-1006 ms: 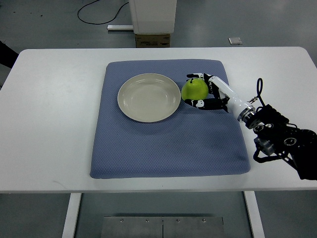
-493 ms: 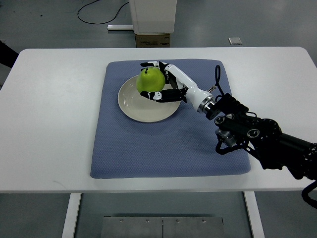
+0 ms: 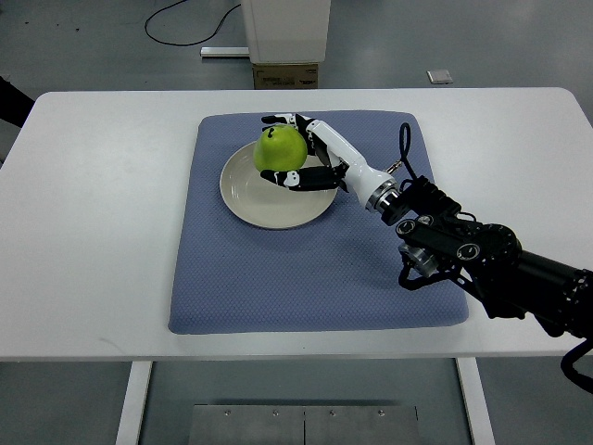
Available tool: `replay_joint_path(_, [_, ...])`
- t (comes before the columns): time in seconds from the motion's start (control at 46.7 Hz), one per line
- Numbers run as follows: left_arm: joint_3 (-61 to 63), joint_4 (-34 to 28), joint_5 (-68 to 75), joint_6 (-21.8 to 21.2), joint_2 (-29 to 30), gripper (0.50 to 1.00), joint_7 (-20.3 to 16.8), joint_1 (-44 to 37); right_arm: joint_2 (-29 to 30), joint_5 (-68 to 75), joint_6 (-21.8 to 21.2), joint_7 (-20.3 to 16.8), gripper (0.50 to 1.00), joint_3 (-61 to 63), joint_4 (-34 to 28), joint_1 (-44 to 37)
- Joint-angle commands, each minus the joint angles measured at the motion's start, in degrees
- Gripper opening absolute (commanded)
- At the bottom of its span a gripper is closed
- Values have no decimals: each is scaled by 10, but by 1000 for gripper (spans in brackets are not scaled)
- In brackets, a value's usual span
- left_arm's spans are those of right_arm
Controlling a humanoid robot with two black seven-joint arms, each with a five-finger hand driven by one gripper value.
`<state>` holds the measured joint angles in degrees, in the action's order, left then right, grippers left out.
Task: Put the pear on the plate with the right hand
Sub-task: 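Lower the pear onto the plate center with the right hand, then open the right hand and release the pear on the plate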
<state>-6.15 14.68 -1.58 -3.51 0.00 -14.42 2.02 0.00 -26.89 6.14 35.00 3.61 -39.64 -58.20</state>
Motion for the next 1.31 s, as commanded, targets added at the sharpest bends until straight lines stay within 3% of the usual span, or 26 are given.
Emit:
replay_joint_path(0.0, [0,0,0,0,0,1000,0,0,0,-1,1,0,500,-1,0,1])
replay_joint_path(1.006, [0,0,0,0,0,1000,0,0,0,-11,3,-10,500,-21,-2,16])
replay_joint_path(1.071, [0,0,0,0,0,1000,0,0,0,-10,3,-10,944,-21,-2,17])
replay_joint_path(1.092, [0,0,0,1,0,1000,0,0,0,-10,3,-10,987,-21,-2,17])
replay_joint_path(1.285, [0,0,0,0,0,1000,0,0,0,-8,1,-16,998,-20,-1,17])
